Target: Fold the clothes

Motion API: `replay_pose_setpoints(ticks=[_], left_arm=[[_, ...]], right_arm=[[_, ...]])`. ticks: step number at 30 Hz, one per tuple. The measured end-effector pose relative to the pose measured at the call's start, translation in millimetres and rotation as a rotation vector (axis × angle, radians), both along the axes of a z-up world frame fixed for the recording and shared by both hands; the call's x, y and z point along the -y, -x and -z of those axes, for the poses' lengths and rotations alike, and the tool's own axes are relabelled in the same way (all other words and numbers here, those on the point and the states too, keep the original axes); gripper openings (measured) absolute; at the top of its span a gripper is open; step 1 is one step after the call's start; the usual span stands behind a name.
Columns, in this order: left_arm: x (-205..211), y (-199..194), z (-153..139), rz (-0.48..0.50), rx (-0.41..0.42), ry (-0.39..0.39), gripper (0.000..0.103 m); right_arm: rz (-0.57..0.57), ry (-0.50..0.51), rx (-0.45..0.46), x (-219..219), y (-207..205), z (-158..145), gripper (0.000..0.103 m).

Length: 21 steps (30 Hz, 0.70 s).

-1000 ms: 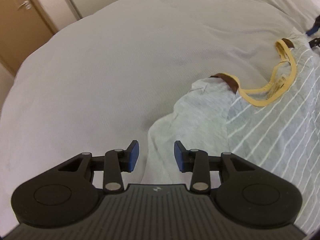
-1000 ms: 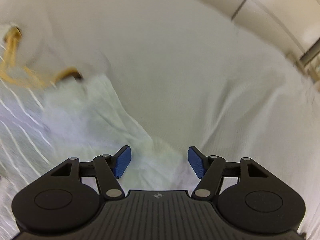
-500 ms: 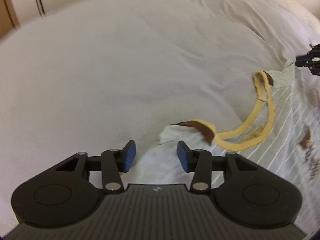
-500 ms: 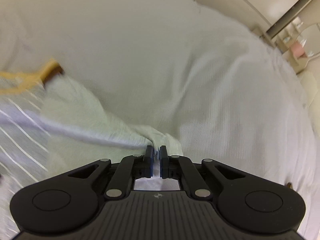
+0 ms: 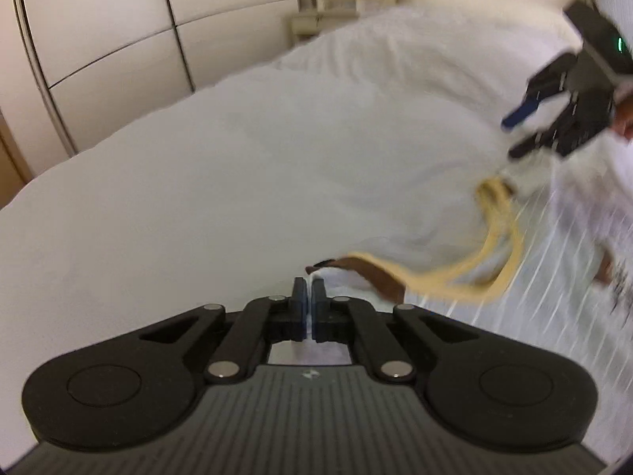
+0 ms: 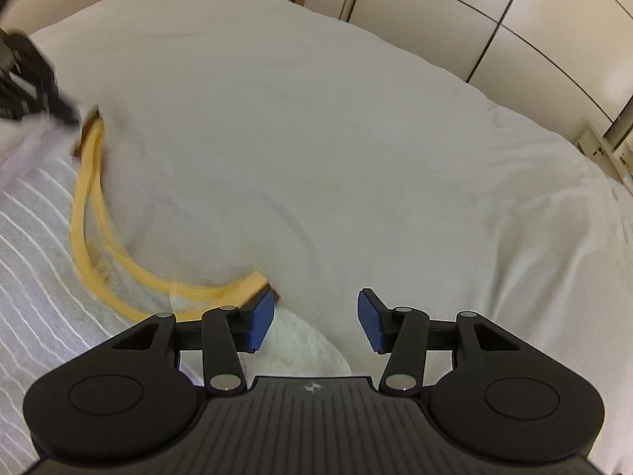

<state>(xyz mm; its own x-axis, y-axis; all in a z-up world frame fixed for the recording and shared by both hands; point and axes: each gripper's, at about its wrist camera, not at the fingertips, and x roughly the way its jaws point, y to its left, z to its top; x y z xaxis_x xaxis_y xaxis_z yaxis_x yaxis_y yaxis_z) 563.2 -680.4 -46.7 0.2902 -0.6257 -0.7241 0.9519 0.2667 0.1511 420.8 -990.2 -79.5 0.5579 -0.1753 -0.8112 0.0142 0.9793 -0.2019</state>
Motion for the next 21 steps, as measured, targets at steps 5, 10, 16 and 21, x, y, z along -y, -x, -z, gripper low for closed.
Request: replay_pose_setpoints(ticks=[5,10,16,21], left_arm=[[-4.2,0.5,23.5,-0.042,-0.014,-0.132,0.004],[-15.4,6.5,26.7,-0.054,-0.032,-0.099,0.006],[-25.2,9.3,27.1,-0.064,-0.041,-0.065,0.006],[-28.3,13.7,24.2,-0.089,-0.045,-0.050,0.014]], right_arm=[[-0.013,-0.074,-0.053,12.0,-19.3,12.6,0.049],[-0.058,-0.106,-0.118,14.7,-30.0,30.5,0.049],[-0.083,-0.152,-0.181,22.2,-40.9,54.2,0.031],[-0.092,-0.015,-0.051,12.5,-33.5,32.4,0.004]])
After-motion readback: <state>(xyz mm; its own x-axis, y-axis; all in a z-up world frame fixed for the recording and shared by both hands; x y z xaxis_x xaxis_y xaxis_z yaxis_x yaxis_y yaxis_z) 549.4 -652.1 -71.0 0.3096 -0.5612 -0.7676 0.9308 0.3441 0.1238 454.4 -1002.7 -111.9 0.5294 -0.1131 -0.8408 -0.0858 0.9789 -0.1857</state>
